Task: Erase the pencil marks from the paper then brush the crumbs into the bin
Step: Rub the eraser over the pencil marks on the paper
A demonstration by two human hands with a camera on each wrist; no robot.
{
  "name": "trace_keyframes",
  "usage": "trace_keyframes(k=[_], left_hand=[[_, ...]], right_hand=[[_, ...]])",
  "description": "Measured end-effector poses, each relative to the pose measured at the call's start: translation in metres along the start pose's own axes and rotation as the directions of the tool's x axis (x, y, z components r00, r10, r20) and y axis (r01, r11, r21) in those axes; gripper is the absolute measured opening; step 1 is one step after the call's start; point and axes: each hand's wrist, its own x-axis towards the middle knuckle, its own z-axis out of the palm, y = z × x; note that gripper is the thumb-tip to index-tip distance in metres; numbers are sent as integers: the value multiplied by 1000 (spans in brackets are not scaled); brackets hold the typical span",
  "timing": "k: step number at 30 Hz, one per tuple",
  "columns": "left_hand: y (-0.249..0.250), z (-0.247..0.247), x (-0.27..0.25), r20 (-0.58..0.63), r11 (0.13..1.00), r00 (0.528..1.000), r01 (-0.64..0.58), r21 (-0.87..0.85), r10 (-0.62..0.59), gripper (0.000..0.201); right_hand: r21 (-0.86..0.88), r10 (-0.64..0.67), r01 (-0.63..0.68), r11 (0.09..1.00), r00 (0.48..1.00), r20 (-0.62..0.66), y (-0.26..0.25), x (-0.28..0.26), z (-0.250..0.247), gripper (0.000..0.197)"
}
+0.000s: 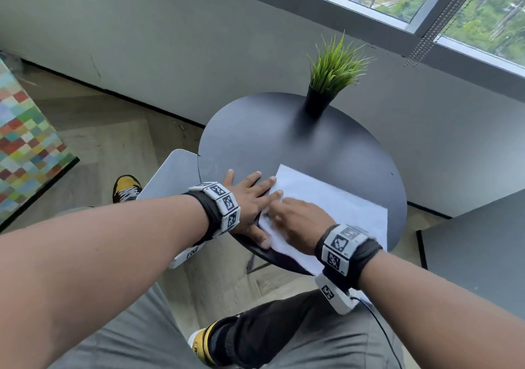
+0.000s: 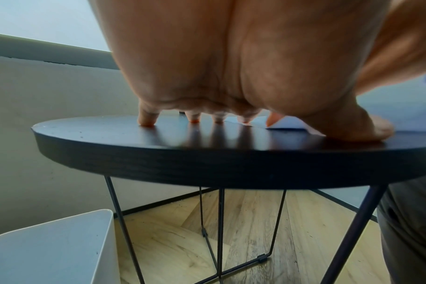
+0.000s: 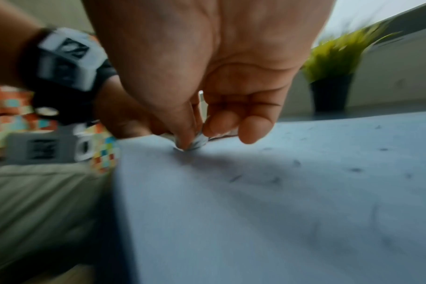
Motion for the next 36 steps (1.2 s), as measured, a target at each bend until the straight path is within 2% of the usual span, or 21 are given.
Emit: trace_keyframes(k=[4, 9, 12, 15, 17, 18, 20, 22, 24, 27, 28, 32, 33, 36], left_hand=[[4, 0, 1, 2, 999, 1000, 20, 35, -20, 128], [3, 0, 2, -7, 999, 1000, 31, 20, -31, 128], [1, 2, 2, 6, 998, 998, 64, 15, -64, 125], [-1, 2, 1, 20, 997, 997, 80, 9, -80, 120], [0, 0, 1, 30, 996, 996, 85, -1, -85, 118], [1, -2, 1, 40, 996, 995, 91, 1, -91, 119], [4, -6, 2, 73, 994, 991, 110, 6, -110, 124], [7, -10, 4, 97, 992, 987, 127, 8, -128, 127], [9, -12, 5, 107, 990, 984, 141, 14, -142, 129], [10, -12, 5, 117, 989, 982, 149, 13, -150, 129], [10, -13, 5, 116, 989, 982, 147, 15, -147, 129], [9, -12, 5, 103, 989, 984, 144, 17, -145, 128], [10, -11, 5, 104, 989, 984, 146, 21, -148, 129], [10, -11, 4, 113, 988, 982, 150, 23, -151, 130]], right_hand=[[26, 279, -278, 960, 957, -82, 34, 10, 0, 28], [58, 354, -350, 935, 932, -78, 33, 13, 2, 26], [41, 283, -281, 959, 956, -72, 28, 7, 0, 24], [-4, 45, -45, 999, 999, -28, 4, -7, 5, 25], [-20, -27, 26, 999, 999, -24, -7, -11, 8, 24], [-15, -5, 5, 1000, 999, -33, -5, -9, 7, 26], [23, 127, -126, 992, 991, -50, 7, 2, 2, 30], [43, 227, -224, 974, 972, -62, 20, 8, -5, 25], [32, 183, -182, 983, 981, -58, 16, 10, -6, 22], [53, -56, 55, 997, 998, 30, -3, 1, 1, 25], [71, -78, 75, 995, 996, 42, -3, 0, 2, 25], [62, 148, -145, 987, 988, -35, 20, 5, -2, 26], [52, 142, -140, 989, 988, -52, 19, 5, -1, 24], [37, -23, 24, 999, 999, -24, 6, 2, 4, 15]])
